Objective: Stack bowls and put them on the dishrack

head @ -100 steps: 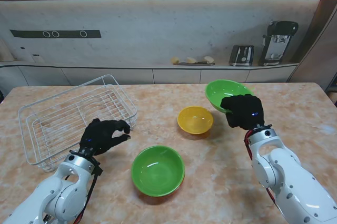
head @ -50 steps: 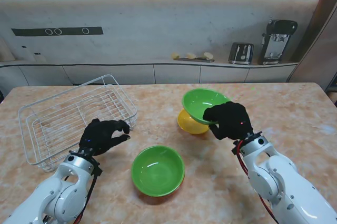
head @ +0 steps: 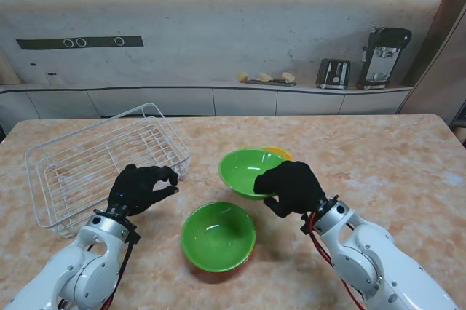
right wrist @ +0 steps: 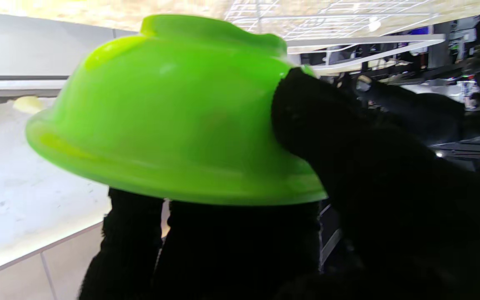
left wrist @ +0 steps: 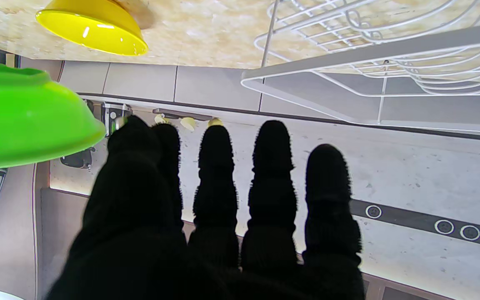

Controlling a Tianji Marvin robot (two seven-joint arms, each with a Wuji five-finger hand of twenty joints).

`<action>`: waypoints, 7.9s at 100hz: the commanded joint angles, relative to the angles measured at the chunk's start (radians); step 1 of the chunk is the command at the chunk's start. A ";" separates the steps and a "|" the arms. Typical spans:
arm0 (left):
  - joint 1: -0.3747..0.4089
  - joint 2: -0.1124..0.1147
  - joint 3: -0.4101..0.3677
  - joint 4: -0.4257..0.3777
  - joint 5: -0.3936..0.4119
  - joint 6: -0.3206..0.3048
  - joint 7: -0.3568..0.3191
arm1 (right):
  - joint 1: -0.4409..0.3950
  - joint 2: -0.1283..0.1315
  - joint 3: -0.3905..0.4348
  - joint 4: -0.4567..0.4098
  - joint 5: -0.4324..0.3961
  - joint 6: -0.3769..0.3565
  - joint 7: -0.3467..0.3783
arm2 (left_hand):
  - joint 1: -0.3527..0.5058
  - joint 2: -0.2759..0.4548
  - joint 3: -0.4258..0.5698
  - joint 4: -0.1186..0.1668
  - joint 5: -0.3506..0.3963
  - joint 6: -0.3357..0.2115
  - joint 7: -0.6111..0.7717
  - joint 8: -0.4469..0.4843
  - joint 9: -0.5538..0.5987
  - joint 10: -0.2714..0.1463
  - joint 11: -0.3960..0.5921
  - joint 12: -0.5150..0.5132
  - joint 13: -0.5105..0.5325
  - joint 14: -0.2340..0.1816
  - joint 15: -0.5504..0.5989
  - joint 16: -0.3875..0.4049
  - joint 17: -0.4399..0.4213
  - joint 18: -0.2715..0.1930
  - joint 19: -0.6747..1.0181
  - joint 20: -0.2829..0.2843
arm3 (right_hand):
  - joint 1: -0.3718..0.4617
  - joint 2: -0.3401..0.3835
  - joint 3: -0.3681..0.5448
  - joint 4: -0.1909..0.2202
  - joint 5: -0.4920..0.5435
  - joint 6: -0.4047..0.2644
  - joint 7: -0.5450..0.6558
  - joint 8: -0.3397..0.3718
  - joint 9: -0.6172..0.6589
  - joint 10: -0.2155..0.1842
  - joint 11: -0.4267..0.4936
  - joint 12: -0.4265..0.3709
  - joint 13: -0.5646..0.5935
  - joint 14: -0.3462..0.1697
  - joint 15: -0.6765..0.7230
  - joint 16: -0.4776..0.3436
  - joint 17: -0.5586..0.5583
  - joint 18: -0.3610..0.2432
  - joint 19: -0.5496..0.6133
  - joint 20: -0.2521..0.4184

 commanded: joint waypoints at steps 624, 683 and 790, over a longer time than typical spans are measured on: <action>0.015 -0.003 -0.006 -0.016 0.001 0.008 -0.012 | 0.680 -0.189 -0.527 0.960 0.522 0.595 0.102 | 0.005 0.041 -0.013 -0.009 0.016 -0.015 -0.007 -0.006 0.016 0.003 -0.010 -0.011 -0.005 0.016 -0.001 -0.008 -0.009 0.022 -0.002 0.009 | -0.202 0.329 -0.352 0.237 -0.282 -0.082 0.157 -0.328 -0.421 0.041 -0.016 -0.149 -0.144 -0.031 -0.052 -0.093 -0.065 0.004 0.027 0.109; 0.012 -0.003 -0.005 -0.015 0.000 0.008 -0.014 | 0.655 -0.205 -0.474 0.954 0.586 0.584 0.093 | 0.005 0.041 -0.013 -0.009 0.016 -0.016 -0.008 -0.006 0.017 0.001 -0.010 -0.011 -0.005 0.016 -0.001 -0.008 -0.010 0.022 -0.002 0.009 | 0.185 0.246 -0.292 0.115 -0.095 -0.225 0.255 -0.093 -0.240 -0.034 0.034 -0.027 0.000 -0.071 0.088 -0.129 0.089 -0.028 0.115 0.070; 0.012 -0.003 -0.006 -0.012 0.004 0.002 -0.005 | 0.484 -0.142 -0.239 0.637 0.506 0.615 0.072 | 0.005 0.041 -0.014 -0.009 0.016 -0.017 -0.007 -0.005 0.018 0.002 -0.009 -0.010 -0.004 0.015 0.000 -0.008 -0.008 0.021 -0.002 0.009 | 0.214 0.293 -0.036 0.229 0.002 -0.244 0.421 0.346 -0.164 -0.068 0.141 0.213 0.100 -0.168 0.301 0.098 0.294 -0.036 0.202 0.345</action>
